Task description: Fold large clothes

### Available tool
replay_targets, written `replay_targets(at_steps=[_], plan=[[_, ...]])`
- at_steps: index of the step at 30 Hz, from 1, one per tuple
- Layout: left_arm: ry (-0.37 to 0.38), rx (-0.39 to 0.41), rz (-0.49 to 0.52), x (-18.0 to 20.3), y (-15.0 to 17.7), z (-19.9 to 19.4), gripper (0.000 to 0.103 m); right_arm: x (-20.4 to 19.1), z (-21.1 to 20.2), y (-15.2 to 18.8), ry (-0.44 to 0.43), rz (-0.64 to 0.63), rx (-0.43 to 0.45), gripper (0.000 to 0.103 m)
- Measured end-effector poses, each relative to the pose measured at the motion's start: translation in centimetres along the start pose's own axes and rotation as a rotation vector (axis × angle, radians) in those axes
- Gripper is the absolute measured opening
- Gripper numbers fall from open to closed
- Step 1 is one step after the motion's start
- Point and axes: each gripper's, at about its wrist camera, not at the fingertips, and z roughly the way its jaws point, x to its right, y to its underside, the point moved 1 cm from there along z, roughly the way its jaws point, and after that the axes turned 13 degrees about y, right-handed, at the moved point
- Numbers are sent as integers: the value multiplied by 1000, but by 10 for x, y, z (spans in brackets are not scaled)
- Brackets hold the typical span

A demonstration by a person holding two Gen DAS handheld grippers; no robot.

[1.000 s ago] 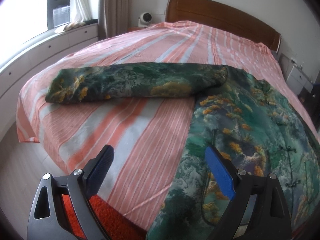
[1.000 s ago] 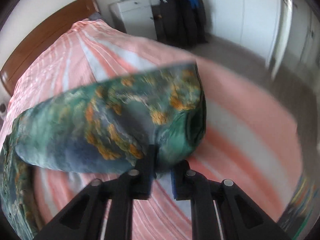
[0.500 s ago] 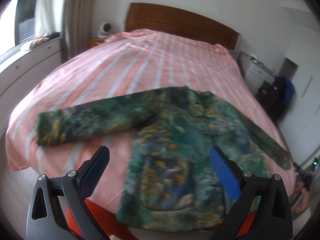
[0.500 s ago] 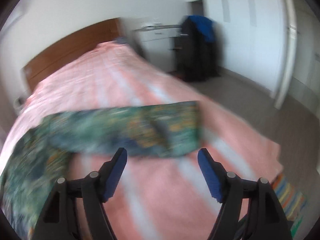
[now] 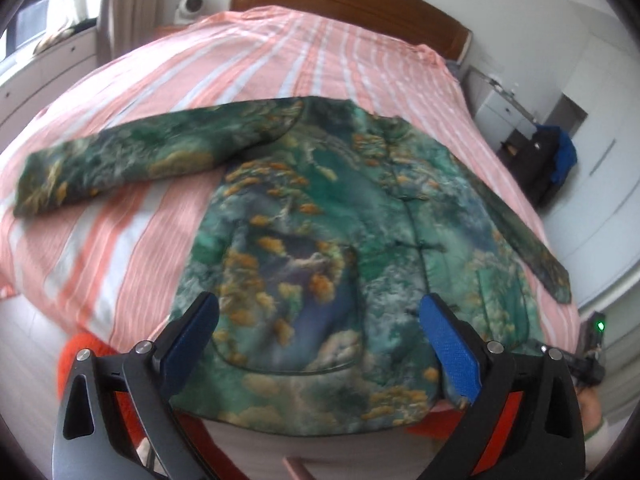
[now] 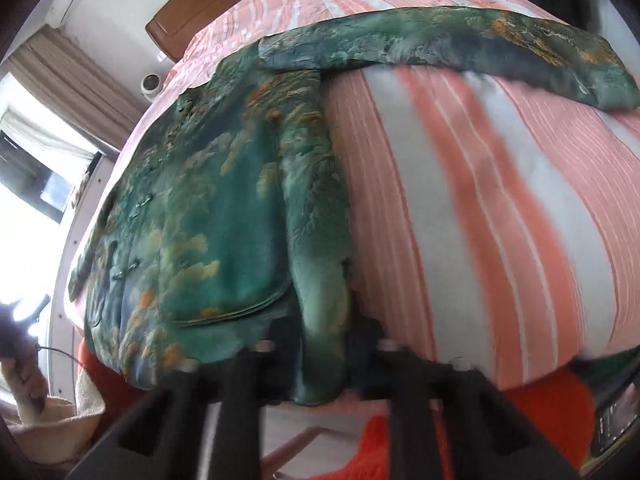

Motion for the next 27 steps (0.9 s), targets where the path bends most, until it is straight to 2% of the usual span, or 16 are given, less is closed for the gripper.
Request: replay_targets(at_steps=[5,9,10,12,13,14,16,19,21,27], plan=[[-7,40,-1,-5,0,-4,100,-13,-17,8,30,-11,14,13],[-53,21,60,2,3,9,100,-13,-4,5,107,-26,13,13],[-69,24,85,6,5,11,100,-15,-3,4,125,-29,23,16],[-91,47,127,12,8,9,100,-21,-8,3,189,-45,73,27],[-100,63,143,14,9,8,100,-24,-13,3,215,-51,103,39],[-112,83,157,16,10,7,100,-30,-20,3,244,-59,149,46],[-140,135,178,21,11,5,101,-41,-35,3,291,-64,236,73],[-167,198,203,29,13,4,101,-61,-56,7,314,-62,351,85],[-174,215,220,34,13,6,101,-74,-62,9,295,-80,374,94],[-157,204,279,48,16,16,101,-104,-60,17,206,-143,390,95]])
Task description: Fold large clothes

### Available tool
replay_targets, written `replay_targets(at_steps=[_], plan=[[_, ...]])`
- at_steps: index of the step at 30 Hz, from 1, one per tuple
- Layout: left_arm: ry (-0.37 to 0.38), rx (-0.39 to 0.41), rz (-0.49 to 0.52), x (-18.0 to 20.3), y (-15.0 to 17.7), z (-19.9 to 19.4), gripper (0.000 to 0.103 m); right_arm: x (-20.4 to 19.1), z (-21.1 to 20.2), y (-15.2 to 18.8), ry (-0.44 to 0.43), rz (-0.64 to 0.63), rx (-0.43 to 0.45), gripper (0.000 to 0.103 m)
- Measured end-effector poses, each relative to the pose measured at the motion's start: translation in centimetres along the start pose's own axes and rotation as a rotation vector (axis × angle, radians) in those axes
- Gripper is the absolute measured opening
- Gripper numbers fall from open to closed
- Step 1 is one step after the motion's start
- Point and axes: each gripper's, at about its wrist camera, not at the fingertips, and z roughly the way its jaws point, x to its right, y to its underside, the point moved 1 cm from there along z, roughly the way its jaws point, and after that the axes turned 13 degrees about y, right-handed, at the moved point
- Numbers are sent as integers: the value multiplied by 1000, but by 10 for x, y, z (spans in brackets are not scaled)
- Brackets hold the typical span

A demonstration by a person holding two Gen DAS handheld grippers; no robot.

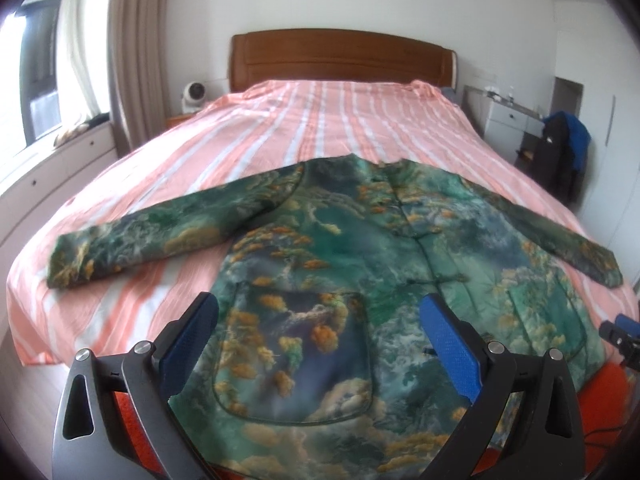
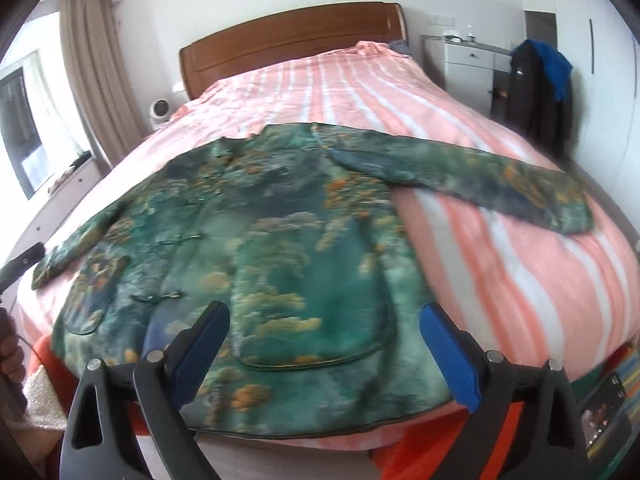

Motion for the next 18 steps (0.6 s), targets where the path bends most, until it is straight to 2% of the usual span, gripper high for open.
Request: replay_targets(at_steps=[4,8,13,18], plan=[[35,-69,78,16,5,10,101,-19,-5,9,-43,-44,20,95],[74,-108,82,25,13,14,102,-36,-4,22,-108,-103,19,95],[135,-141,65,31,23,16,102,-55,-9,27,-65,-204,63,95],[133,-117,57,29,20,11,102,-58,-10,27,-51,-213,80,95]])
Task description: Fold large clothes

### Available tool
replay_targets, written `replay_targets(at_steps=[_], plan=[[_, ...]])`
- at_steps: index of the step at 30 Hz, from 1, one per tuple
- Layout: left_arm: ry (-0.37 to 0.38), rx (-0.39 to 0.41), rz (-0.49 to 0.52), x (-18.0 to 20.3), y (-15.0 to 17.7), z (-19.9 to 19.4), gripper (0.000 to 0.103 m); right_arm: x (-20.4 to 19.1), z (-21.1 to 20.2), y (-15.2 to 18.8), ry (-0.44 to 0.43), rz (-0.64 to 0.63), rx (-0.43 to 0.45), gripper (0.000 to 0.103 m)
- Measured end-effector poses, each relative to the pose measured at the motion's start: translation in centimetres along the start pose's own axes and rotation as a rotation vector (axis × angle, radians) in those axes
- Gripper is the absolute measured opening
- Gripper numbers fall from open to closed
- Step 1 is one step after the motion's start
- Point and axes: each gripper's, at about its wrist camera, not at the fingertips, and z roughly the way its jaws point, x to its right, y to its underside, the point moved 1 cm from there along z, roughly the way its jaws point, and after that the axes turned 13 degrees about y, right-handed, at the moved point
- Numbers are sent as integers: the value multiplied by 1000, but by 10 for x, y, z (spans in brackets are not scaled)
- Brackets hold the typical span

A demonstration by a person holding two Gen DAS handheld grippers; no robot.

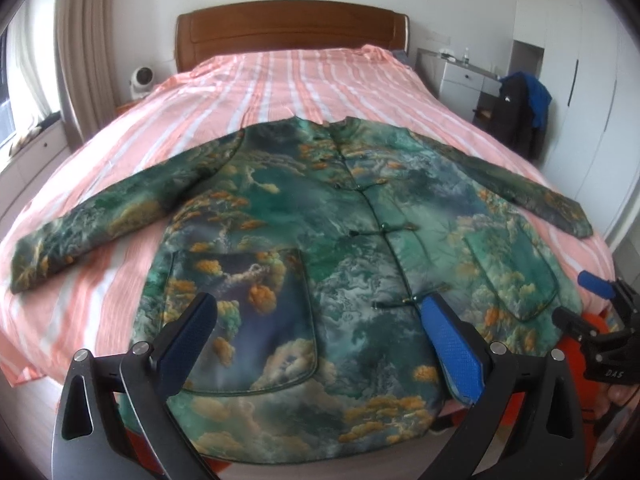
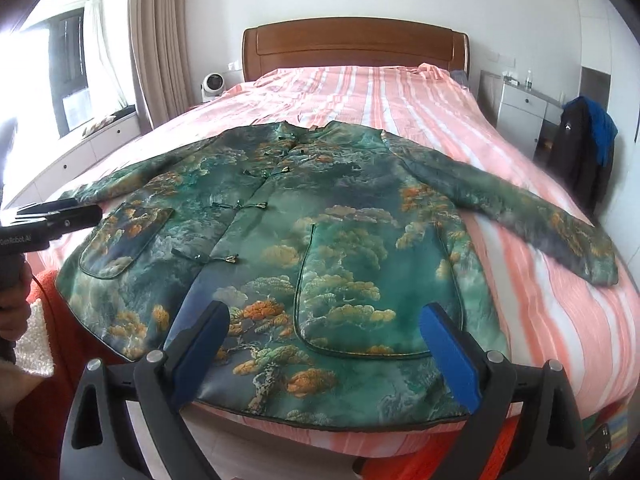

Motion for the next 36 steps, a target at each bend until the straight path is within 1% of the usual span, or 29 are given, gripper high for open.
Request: replay_targets(at_steps=[4,10,17,23,36], plan=[[5,21,-15,-4,-3,-3,102,2,1,0,12,8,3,95],[26,21,-52,-9,-1,-4,102,4,2,1,21,16,-1,95],[9,34,-54,-12,-2,-6,102,7,2,2,22,33,0,95],[-12,16,-64,-17,1,-2,102,7,4,2,23,40,-8,95],[-38,12,-85,-25,1,0,102,10,8,1,15,74,-28,95]])
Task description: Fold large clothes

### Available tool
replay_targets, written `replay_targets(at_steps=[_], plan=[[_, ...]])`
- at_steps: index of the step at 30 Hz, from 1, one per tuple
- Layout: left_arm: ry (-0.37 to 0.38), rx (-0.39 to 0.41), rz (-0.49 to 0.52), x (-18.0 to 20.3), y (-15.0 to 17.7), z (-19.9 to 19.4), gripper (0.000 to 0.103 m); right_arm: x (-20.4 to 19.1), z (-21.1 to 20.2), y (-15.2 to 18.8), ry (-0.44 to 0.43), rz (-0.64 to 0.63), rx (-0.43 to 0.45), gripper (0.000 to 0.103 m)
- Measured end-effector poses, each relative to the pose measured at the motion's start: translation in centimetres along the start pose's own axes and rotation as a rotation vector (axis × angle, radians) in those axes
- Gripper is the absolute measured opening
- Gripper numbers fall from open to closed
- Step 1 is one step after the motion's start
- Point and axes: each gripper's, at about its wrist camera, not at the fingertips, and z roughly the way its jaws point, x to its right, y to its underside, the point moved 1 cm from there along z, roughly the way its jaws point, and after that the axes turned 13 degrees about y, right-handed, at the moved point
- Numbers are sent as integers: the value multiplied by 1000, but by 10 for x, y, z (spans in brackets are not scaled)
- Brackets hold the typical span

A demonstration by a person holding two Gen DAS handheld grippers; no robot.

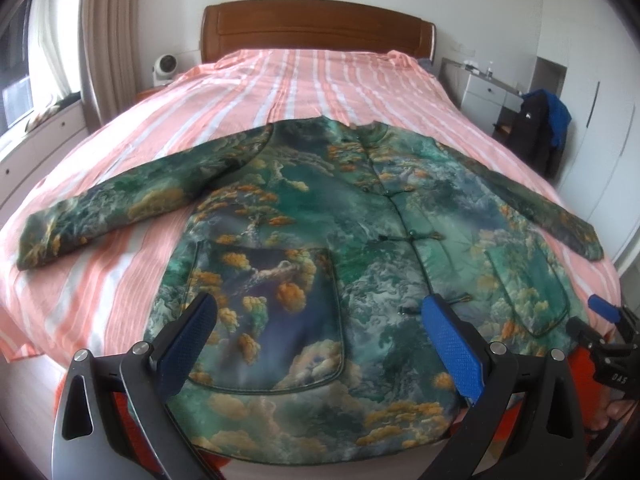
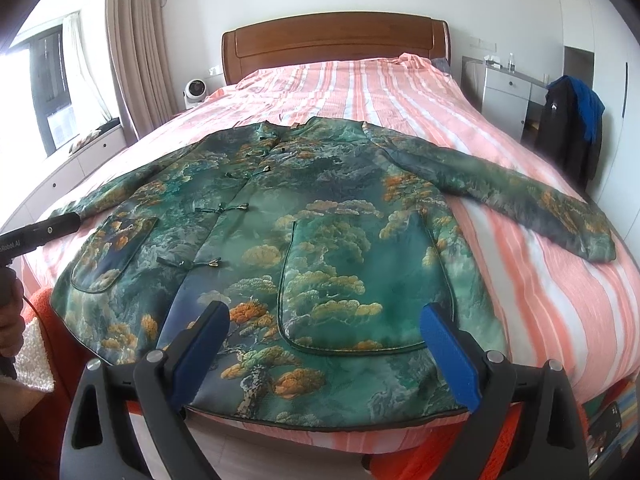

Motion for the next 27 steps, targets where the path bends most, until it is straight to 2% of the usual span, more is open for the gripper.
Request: replay_targets(at_steps=[27], plan=[[-22,3,-35,-11,3,3,102,6,1,-1,-16,40,-10,95]])
